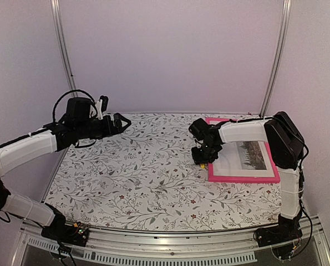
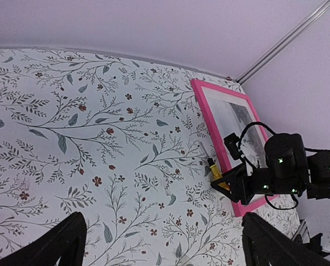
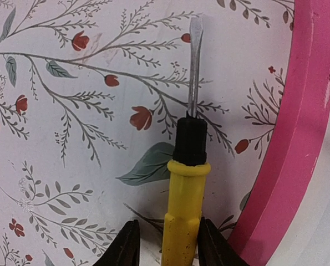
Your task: Take the photo out of the frame
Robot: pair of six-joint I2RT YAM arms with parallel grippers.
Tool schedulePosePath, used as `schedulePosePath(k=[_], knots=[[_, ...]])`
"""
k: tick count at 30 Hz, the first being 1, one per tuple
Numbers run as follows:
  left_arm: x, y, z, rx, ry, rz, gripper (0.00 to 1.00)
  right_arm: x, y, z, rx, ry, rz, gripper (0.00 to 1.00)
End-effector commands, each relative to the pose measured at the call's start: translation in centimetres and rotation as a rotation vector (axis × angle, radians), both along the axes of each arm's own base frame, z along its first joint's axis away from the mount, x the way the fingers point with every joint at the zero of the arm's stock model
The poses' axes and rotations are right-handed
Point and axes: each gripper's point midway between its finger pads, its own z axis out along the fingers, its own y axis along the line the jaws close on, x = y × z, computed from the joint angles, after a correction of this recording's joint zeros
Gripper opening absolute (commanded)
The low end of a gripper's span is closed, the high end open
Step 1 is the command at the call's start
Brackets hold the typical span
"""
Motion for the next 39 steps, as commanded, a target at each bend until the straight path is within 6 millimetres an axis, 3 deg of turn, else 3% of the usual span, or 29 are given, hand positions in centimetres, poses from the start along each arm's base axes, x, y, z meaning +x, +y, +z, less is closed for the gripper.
schedulePosePath(k=[1, 10, 18, 23, 29, 35, 39], knots=[[0.1, -0.2, 0.0, -0.009, 0.019, -0.026, 0.99, -1.6, 0.0, -2.1, -0.063, 0.058, -0.026, 0.34], [1.3, 0.2, -1.9, -0.007, 0.062, 0.031, 0.99, -2.4, 0.8, -1.5, -0.082, 0.029, 0.002, 0.10], [1.7, 1.5, -3.0, -0.001, 0.113, 0.111, 1.00, -1.9, 4.8, 0.9, 0.014, -0.015, 0.118, 0.00], [1.3, 2.9, -3.4, 0.030, 0.118, 0.159, 0.99, -1.6, 8.2, 2.8, 0.064, -0.053, 0.191, 0.00], [0.5, 4.4, -3.2, 0.032, 0.110, 0.188, 0.99, -2.9, 13.0, 3.1, 0.076, -0.063, 0.284, 0.00], [-0.5, 6.1, -3.2, 0.044, 0.114, 0.202, 0.99, -4.5, 19.8, 4.6, 0.111, -0.106, 0.334, 0.00], [-0.6, 7.5, -2.9, 0.060, 0.103, 0.225, 0.99, -6.3, 24.0, 3.9, 0.153, -0.101, 0.363, 0.00]])
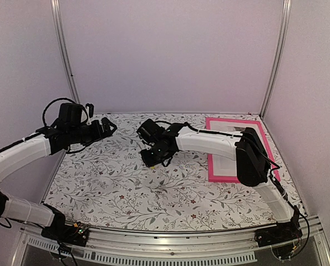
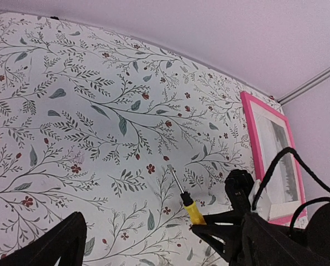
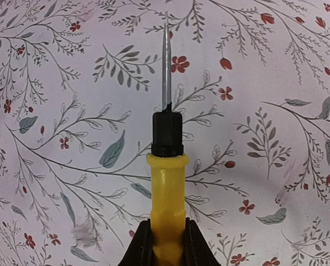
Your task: Take the photo out of the frame
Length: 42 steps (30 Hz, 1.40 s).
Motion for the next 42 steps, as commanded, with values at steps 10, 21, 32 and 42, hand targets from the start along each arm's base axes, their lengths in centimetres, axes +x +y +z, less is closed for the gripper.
schedulePosePath(k=[10, 21, 32, 42], knots=[[-1.3, 2.0, -2.3, -0.021, 0.059, 0.010, 0.99, -7.3, 9.1, -1.4, 0.135, 0.048, 0.101, 0.04], [-1.6, 1.9, -3.7, -0.046, 0.075, 0.010, 0.99, -9.6, 9.5, -3.5, 0.102, 0.097, 0.134, 0.13], [-2.4, 2.1, -6.0, -0.062, 0.127, 0.022, 0.99, -9.9, 9.1, -4.2, 0.079, 0.110, 0.137, 0.29], [-2.8, 1.7, -6.9, -0.074, 0.147, 0.008, 0.99, -9.2, 9.0, -1.7, 0.092, 0.054, 0.152, 0.51]])
